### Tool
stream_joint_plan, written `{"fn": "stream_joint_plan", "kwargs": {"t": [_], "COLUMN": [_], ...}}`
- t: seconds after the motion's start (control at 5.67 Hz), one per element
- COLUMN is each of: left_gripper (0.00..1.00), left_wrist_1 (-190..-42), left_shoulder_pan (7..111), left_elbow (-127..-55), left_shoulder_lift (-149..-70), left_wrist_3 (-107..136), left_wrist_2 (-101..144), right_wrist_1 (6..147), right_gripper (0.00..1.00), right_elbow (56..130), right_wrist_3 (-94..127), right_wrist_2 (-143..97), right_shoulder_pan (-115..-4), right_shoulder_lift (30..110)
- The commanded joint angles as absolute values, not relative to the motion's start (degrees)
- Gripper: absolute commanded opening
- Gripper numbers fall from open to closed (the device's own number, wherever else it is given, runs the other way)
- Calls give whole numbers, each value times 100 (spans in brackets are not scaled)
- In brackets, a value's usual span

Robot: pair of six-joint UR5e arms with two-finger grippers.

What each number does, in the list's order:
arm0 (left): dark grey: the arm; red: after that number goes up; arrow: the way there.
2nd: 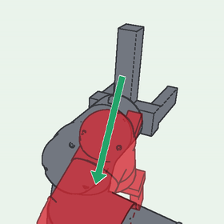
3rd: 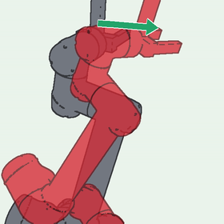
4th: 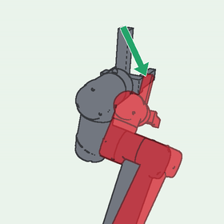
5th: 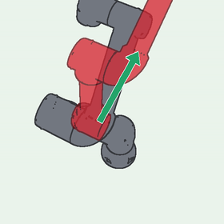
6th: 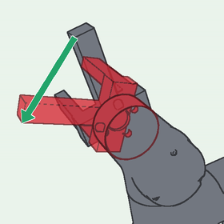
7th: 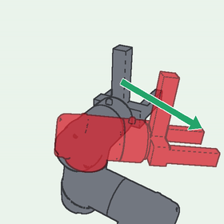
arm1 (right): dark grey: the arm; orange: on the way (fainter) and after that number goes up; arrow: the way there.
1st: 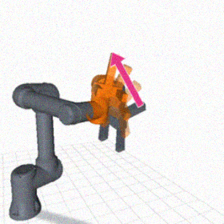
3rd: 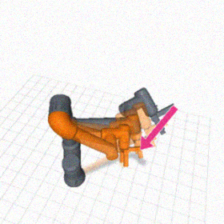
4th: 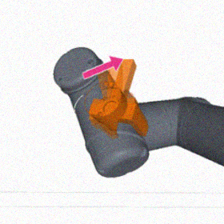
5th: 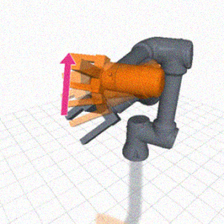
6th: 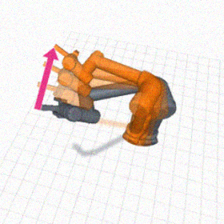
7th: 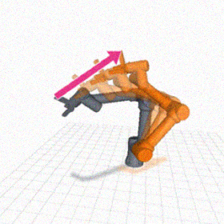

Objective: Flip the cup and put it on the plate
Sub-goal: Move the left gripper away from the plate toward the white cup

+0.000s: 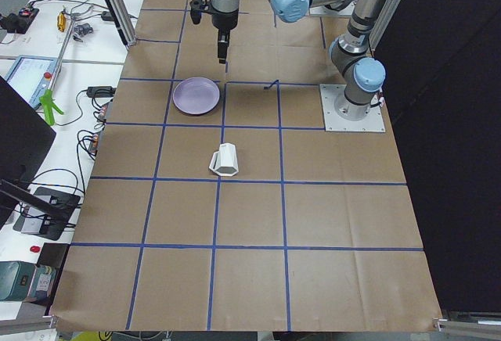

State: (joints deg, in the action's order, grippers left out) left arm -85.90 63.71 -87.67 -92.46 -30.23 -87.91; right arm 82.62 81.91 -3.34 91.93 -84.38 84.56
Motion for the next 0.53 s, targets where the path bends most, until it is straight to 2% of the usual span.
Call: {"fn": "stream_joint_plan", "kwargs": {"t": [0.0, 0.18, 0.35], "left_gripper": [100, 100, 100], "left_wrist_1": [-8604, -8613, -8605], "left_shoulder_pan": [5156, 4559, 4196], "left_elbow": [-8003, -7476, -7279], "left_shoulder_lift": [-10076, -10612, -10913], "left_wrist_3": [-4799, -5625, -6043], "left_wrist_2": [-8806, -8833, -8781], "right_wrist_1": [8262, 8262, 8262], "right_gripper": [100, 100, 100], "right_elbow": [8191, 8191, 8191], "right_wrist_3": [-334, -334, -334], "right_wrist_2": [9193, 9193, 9193], "right_shoulder_pan": [-8438, -8438, -8438], "right_shoulder_lift": [8455, 8455, 8455]}}
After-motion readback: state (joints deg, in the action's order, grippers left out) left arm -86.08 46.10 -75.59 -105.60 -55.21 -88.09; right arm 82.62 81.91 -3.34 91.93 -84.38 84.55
